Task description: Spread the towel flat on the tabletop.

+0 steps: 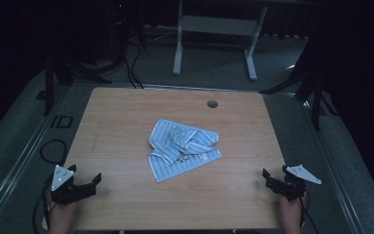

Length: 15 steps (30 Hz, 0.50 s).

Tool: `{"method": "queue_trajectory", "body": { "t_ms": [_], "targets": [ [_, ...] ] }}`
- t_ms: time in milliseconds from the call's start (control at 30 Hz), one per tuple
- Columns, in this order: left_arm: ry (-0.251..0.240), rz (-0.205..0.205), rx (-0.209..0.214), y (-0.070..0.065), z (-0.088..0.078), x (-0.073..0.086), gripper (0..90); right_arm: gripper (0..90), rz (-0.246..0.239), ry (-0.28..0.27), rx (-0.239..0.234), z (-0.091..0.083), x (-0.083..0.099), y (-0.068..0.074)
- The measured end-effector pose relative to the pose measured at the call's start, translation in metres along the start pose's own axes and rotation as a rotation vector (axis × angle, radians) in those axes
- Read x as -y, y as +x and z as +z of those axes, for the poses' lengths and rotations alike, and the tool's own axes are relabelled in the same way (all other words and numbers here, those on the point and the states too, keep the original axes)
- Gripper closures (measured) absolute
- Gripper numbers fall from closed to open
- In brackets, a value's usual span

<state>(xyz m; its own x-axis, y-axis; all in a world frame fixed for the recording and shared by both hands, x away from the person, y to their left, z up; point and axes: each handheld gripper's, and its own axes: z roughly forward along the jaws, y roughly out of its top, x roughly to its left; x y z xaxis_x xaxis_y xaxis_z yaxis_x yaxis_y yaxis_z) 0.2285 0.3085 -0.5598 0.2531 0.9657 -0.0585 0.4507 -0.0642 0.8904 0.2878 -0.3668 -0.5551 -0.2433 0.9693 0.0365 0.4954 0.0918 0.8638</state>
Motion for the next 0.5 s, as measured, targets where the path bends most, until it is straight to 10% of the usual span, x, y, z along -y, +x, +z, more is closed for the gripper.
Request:
{"method": "queue_trajectory", "body": {
  "t_ms": [200,333,500],
  "targets": [
    [0.051,-0.031,0.009,0.002,-0.005,-0.003,1.0,15.0,-0.014,0.013,-0.016,0.001,0.0,0.002],
    [0.133,0.035,0.071,0.0,-0.01,-0.006,1.0,14.8,0.009,0.072,-0.144,0.004,-0.003,0.0],
    [0.21,0.093,0.16,-0.001,-0.009,-0.009,1.0,14.4,-0.08,0.114,-0.168,0.002,-0.009,0.004]
  ]
}}
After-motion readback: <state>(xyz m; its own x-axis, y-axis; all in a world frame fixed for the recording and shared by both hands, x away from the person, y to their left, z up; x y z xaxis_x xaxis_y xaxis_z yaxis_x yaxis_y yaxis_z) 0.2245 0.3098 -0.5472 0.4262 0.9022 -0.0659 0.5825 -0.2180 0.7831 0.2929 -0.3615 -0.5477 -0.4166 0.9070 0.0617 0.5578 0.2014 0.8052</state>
